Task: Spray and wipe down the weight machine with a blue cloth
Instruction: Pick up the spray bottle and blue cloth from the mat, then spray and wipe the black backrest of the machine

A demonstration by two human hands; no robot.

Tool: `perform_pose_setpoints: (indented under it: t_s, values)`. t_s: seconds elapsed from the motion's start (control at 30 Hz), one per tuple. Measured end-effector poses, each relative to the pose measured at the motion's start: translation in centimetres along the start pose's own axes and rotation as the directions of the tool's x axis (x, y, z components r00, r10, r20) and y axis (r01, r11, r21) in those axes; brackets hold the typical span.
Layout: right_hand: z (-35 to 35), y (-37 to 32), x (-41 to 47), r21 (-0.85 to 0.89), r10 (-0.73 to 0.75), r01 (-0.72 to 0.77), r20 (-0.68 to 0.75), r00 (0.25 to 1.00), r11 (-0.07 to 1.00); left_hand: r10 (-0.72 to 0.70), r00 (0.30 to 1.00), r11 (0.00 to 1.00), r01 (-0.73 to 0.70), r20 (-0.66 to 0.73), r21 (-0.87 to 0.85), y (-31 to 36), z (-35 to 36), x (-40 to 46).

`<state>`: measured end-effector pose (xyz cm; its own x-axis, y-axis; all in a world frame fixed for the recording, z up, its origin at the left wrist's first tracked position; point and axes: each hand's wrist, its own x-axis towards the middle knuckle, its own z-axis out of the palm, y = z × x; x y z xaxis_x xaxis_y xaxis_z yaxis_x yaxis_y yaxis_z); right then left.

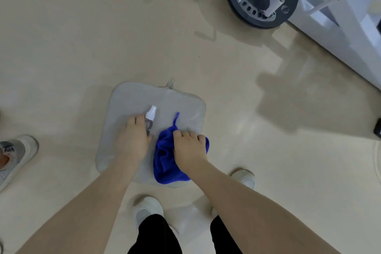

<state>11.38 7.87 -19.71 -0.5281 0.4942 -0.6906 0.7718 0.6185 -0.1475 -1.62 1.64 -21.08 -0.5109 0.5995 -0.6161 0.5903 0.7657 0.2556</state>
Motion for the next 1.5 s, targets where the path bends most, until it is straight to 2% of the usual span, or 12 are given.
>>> perform_pose_setpoints:
  t_s: [0.07,0.2,0.33,0.43,0.5,0.67,0.87,1.03,1.2,1.3,1.4,1.5]
  values:
    - [-0.7,1.7,-0.2,0.04,0.023,-0.023,-0.006,1.0,0.999,-0.009,1.0,0.999,0.009,-0.007,-0.035,0.8,-0.2,0.4]
    - [-4.4,7.3,-1.9,0.213,0.131,-0.109,-0.09,0.987,0.971,0.111,0.984,0.859,-0.023,0.141,-0.512,5.1,-2.8,-1.6]
    - [-9.8,13.9,-6.0,0.291,0.253,-0.212,-0.111,0.961,0.933,0.311,0.924,0.806,-0.131,0.224,-0.577,12.1,-7.0,-5.8]
    - [-14.6,18.2,-9.5,0.427,0.316,-0.278,-0.018,0.949,0.86,0.381,0.912,0.734,-0.198,0.153,-0.649,18.2,-11.0,-9.3]
    - [-18.8,21.1,-11.9,0.378,0.346,-0.319,-0.004,0.938,0.869,0.399,0.917,0.675,-0.284,0.013,-0.681,23.4,-14.1,-11.3]
    - [-30.2,26.7,-17.3,0.351,0.401,-0.337,-0.129,0.907,0.874,0.452,0.872,0.628,-0.459,-0.185,-0.629,36.4,-22.3,-14.6]
    - [-42.7,32.0,-25.3,0.466,0.306,-0.157,-0.264,0.915,0.871,0.418,0.9,0.651,-0.391,-0.123,-0.65,45.7,-28.1,-18.8]
    - [-46.8,34.8,-27.0,0.469,0.257,-0.179,-0.108,0.96,0.865,0.481,0.876,0.797,-0.417,0.041,-0.437,49.4,-31.1,-19.1]
    - [-52.4,35.4,-25.2,0.513,0.229,-0.057,-0.279,0.932,0.857,0.465,0.882,0.83,-0.464,-0.076,-0.311,52.7,-36.4,-16.4]
    - [-56.2,35.6,-22.6,0.4,0.238,-0.106,-0.296,0.925,0.91,0.46,0.876,0.833,-0.483,-0.148,-0.269,53.5,-38.8,-13.5]
    - [-60.1,35.9,-18.5,0.129,0.234,-0.202,-0.333,0.913,0.971,0.469,0.871,0.838,-0.491,-0.149,-0.236,54.4,-42.0,-9.4]
    - [-64.3,35.8,-14.6,0.146,0.219,-0.171,-0.451,0.865,0.974,0.478,0.863,0.844,-0.502,-0.162,-0.188,55.5,-46.2,-5.6]
